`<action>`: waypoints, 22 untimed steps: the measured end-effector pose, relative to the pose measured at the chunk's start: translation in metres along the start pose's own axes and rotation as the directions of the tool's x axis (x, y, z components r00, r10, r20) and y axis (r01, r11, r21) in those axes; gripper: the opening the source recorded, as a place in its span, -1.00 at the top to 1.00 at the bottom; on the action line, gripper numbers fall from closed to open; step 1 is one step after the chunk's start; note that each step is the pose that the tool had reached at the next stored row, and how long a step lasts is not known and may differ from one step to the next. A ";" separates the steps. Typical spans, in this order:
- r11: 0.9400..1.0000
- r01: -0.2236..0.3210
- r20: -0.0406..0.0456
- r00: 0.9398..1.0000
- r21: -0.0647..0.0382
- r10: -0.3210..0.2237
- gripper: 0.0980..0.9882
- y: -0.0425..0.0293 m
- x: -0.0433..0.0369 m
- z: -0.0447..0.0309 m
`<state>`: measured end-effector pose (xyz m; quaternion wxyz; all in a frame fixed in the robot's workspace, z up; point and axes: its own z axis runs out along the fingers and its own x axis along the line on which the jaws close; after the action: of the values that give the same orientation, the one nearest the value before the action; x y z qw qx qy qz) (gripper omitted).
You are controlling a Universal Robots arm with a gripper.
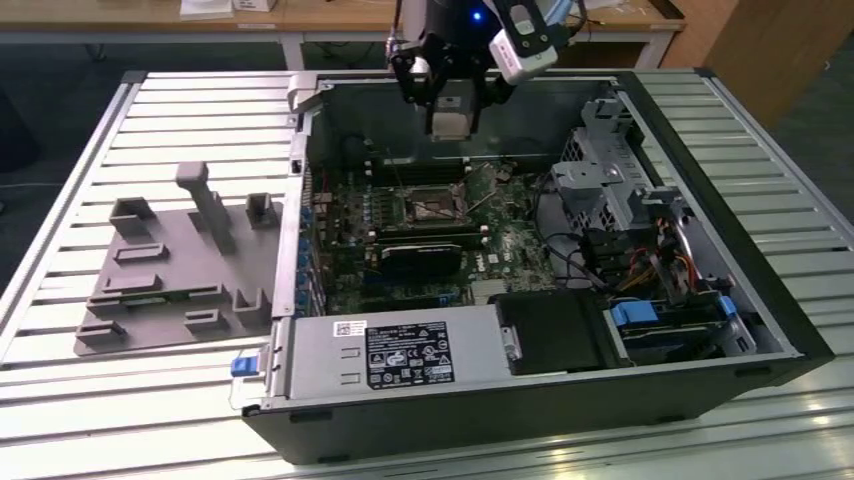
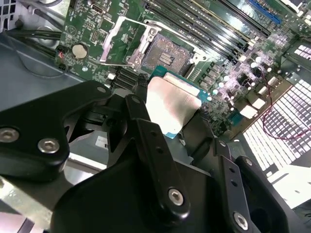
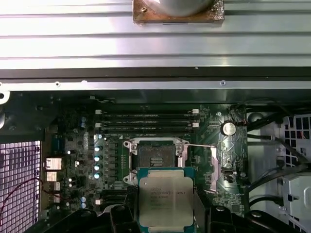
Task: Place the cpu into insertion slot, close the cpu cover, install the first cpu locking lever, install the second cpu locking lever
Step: 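Place the cpu into insertion slot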
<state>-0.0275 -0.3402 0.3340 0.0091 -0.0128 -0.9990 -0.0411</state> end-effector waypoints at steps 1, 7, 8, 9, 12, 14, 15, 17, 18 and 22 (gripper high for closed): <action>1.000 0.000 0.000 1.000 0.002 0.000 0.01 -0.0001 0.0000 0.0015; 0.999 -0.041 0.004 0.999 0.005 0.041 0.01 -0.0007 -0.0002 0.0086; 0.998 -0.055 0.005 0.998 0.005 0.055 0.01 -0.0008 -0.0002 0.0095; 0.998 -0.068 0.006 0.998 0.004 0.068 0.01 -0.0009 -0.0002 0.0105; 0.994 -0.112 0.010 0.994 0.003 0.112 0.01 -0.0011 -0.0003 0.0139; 0.990 -0.141 0.012 0.990 0.002 0.141 0.01 -0.0013 -0.0003 0.0164; 0.988 -0.156 0.013 0.988 0.002 0.155 0.01 -0.0015 -0.0003 0.0177; 0.983 -0.185 0.015 0.983 0.001 0.185 0.01 -0.0017 -0.0004 0.0206; 0.979 -0.202 0.017 0.979 0.000 0.202 0.01 -0.0018 -0.0004 0.0219; 0.962 -0.272 0.022 0.962 -0.002 0.272 0.01 -0.0022 -0.0005 0.0270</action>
<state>-0.0275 -0.3402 0.3068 0.0035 -0.1502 -0.9879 -0.0390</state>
